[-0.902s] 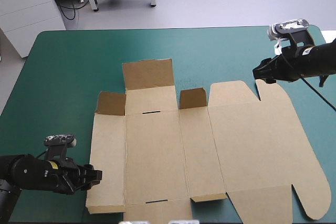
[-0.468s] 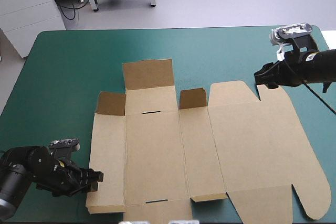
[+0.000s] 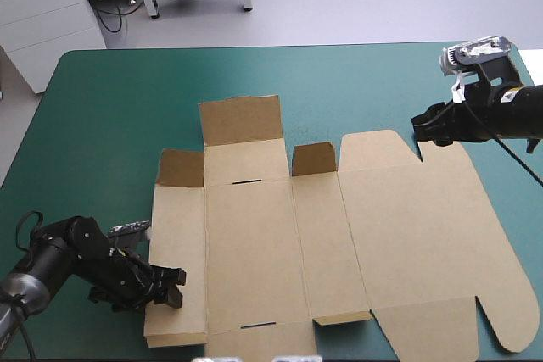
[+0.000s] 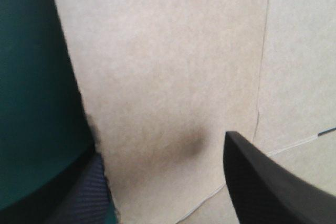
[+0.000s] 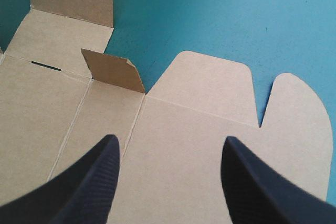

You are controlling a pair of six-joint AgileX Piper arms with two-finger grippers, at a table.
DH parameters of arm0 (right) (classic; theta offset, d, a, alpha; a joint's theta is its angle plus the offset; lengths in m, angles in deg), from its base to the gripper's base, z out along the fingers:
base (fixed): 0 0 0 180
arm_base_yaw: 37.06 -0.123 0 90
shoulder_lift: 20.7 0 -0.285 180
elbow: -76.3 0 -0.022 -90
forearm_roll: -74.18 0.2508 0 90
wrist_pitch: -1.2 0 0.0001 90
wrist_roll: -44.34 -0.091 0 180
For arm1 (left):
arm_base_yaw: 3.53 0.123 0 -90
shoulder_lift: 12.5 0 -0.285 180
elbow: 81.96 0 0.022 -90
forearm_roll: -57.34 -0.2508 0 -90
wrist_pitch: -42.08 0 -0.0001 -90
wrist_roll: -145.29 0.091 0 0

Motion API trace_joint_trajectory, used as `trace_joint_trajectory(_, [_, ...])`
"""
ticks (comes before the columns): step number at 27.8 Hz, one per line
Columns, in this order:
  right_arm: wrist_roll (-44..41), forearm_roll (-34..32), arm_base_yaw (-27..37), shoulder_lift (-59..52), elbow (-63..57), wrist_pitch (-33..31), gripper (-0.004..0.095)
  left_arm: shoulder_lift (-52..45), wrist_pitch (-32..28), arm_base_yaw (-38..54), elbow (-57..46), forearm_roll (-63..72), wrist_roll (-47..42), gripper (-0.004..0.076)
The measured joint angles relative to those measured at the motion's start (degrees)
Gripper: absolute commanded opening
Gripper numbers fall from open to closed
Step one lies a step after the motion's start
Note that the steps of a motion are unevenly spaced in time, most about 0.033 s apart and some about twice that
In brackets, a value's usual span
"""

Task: Fold the box

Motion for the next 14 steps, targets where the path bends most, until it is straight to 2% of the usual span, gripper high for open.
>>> trace_joint_trajectory(14, [0.2,0.0,0.0,0.0,0.0,0.0,0.0536,1.6,-7.3,0.0,-2.2,28.3,19.1,0.0431])
